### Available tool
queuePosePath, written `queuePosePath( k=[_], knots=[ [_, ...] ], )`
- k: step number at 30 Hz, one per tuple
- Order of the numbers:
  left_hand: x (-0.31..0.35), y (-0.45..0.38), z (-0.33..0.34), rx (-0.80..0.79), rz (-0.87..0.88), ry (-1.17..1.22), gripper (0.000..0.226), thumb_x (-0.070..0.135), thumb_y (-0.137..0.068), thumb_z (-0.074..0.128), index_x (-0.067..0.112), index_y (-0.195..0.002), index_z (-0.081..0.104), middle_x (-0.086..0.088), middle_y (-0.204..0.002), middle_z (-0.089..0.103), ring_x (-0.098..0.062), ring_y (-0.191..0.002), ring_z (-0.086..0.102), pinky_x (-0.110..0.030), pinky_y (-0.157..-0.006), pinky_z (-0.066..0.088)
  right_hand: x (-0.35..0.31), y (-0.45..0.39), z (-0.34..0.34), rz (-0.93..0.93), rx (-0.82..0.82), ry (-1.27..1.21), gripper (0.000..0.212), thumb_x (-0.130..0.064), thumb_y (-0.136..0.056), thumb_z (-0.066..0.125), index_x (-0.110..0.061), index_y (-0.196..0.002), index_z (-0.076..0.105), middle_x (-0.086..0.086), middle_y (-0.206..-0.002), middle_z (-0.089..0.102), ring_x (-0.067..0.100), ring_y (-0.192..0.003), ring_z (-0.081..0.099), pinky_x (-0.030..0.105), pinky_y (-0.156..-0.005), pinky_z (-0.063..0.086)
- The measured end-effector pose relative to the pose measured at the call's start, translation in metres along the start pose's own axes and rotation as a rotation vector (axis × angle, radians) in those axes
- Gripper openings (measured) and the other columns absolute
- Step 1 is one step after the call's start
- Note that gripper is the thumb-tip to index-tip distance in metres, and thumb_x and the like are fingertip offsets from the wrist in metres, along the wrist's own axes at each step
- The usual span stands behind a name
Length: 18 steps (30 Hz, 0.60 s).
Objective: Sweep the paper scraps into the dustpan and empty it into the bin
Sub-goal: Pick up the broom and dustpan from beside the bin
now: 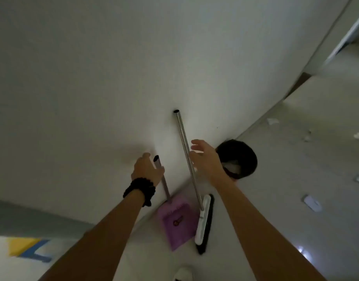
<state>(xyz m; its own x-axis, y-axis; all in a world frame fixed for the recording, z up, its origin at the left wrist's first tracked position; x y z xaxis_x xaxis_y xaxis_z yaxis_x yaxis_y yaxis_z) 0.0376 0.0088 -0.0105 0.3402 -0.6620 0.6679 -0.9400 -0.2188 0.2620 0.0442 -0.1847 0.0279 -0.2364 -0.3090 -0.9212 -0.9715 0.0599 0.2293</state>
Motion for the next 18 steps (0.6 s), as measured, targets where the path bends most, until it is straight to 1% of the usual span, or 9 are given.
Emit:
queuePosePath(
  k=[2, 4, 6, 7, 9, 11, 13, 16, 18],
  knots=[
    [-0.016, -0.011, 0.010, 0.027, -0.052, 0.048, 0.067, 0.028, -0.088, 0.069, 0.003, -0.143, 0.041, -0.018, -0.138, 0.054, -0.033, -0.123, 0.055, -0.035, -0.098, 0.047, 0.007, -0.019, 0.015, 0.006, 0.048, 0.095, 0.050, -0.022, -0.089, 0.060, -0.018, -0.137, 0.048, 0.006, -0.134, 0.055, 0.022, -0.116, 0.057, 0.044, -0.100, 0.048],
    [-0.029, -0.022, 0.023, -0.019, -0.033, 0.145, 0.064, 0.023, -0.087, 0.072, 0.008, -0.143, 0.044, -0.013, -0.139, 0.055, -0.030, -0.123, 0.057, -0.032, -0.098, 0.047, 0.017, -0.038, 0.030, 0.018, 0.030, 0.164, 0.062, -0.025, -0.088, 0.062, -0.018, -0.145, 0.038, 0.008, -0.141, 0.047, 0.024, -0.124, 0.050, 0.042, -0.105, 0.044],
    [-0.034, -0.035, 0.034, -0.081, 0.022, 0.186, 0.048, 0.023, -0.089, 0.070, 0.012, -0.134, 0.056, -0.007, -0.134, 0.060, -0.026, -0.120, 0.059, -0.029, -0.097, 0.046, 0.024, -0.057, 0.039, 0.009, 0.027, 0.206, 0.069, -0.027, -0.087, 0.064, -0.017, -0.148, 0.033, 0.007, -0.142, 0.046, 0.024, -0.125, 0.048, 0.035, -0.103, 0.042],
    [-0.037, -0.045, 0.041, -0.127, 0.054, 0.171, 0.037, 0.025, -0.091, 0.067, 0.014, -0.126, 0.062, -0.005, -0.128, 0.065, -0.024, -0.118, 0.061, -0.029, -0.096, 0.046, 0.028, -0.067, 0.043, -0.008, 0.039, 0.210, 0.066, -0.027, -0.087, 0.064, -0.017, -0.146, 0.035, 0.005, -0.137, 0.049, 0.023, -0.123, 0.050, 0.030, -0.098, 0.042],
    [-0.035, -0.049, 0.048, -0.200, 0.105, 0.097, 0.022, 0.029, -0.095, 0.060, 0.012, -0.106, 0.068, -0.004, -0.109, 0.070, -0.021, -0.105, 0.063, -0.028, -0.088, 0.046, 0.026, -0.075, 0.045, -0.043, 0.073, 0.180, 0.051, -0.027, -0.088, 0.062, -0.016, -0.136, 0.046, -0.002, -0.117, 0.056, 0.017, -0.108, 0.056, 0.023, -0.086, 0.041],
    [-0.034, -0.051, 0.053, -0.243, 0.124, 0.045, 0.031, 0.032, -0.096, 0.056, 0.003, -0.086, 0.063, -0.003, -0.082, 0.064, -0.018, -0.079, 0.058, -0.027, -0.070, 0.042, 0.029, -0.080, 0.049, -0.046, 0.083, 0.170, 0.031, -0.030, -0.091, 0.059, -0.015, -0.118, 0.054, -0.005, -0.097, 0.059, 0.012, -0.082, 0.058, 0.023, -0.073, 0.047],
    [-0.034, -0.051, 0.054, -0.270, 0.122, -0.049, 0.042, 0.038, -0.096, 0.055, 0.003, -0.072, 0.058, 0.000, -0.064, 0.052, -0.013, -0.060, 0.049, -0.025, -0.059, 0.036, 0.035, -0.082, 0.052, -0.044, 0.058, 0.194, 0.018, -0.034, -0.093, 0.055, -0.016, -0.096, 0.053, -0.003, -0.081, 0.059, 0.013, -0.065, 0.057, 0.026, -0.062, 0.051],
    [-0.034, -0.049, 0.059, -0.272, 0.139, -0.098, 0.053, 0.043, -0.093, 0.053, 0.011, -0.052, 0.045, 0.000, -0.054, 0.040, -0.012, -0.046, 0.041, -0.024, -0.054, 0.035, 0.045, -0.074, 0.036, 0.049, 0.043, 0.156, 0.024, -0.037, -0.090, 0.052, -0.022, -0.071, 0.049, -0.001, -0.066, 0.056, 0.018, -0.062, 0.057, 0.042, -0.070, 0.060],
    [-0.022, -0.045, 0.062, -0.302, 0.140, -0.207, 0.056, 0.050, -0.093, 0.046, 0.011, -0.052, 0.044, -0.004, -0.058, 0.042, -0.018, -0.050, 0.045, -0.027, -0.055, 0.041, 0.047, -0.063, 0.013, 0.106, 0.074, 0.146, 0.029, -0.038, -0.088, 0.054, -0.016, -0.069, 0.053, 0.003, -0.064, 0.056, 0.020, -0.061, 0.056, 0.048, -0.073, 0.059]
  ],
)
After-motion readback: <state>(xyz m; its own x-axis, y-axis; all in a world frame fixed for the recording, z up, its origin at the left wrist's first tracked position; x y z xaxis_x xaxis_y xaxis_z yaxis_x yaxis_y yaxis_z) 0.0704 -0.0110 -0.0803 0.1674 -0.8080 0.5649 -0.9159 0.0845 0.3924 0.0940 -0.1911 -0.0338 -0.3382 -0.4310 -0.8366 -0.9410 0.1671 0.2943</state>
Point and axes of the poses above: each hand's wrist, its own y-axis away from the middle knuckle, its own z-axis out of the palm, x = y × z, the point moved 4 cm from there along -y, towards the middle knuckle
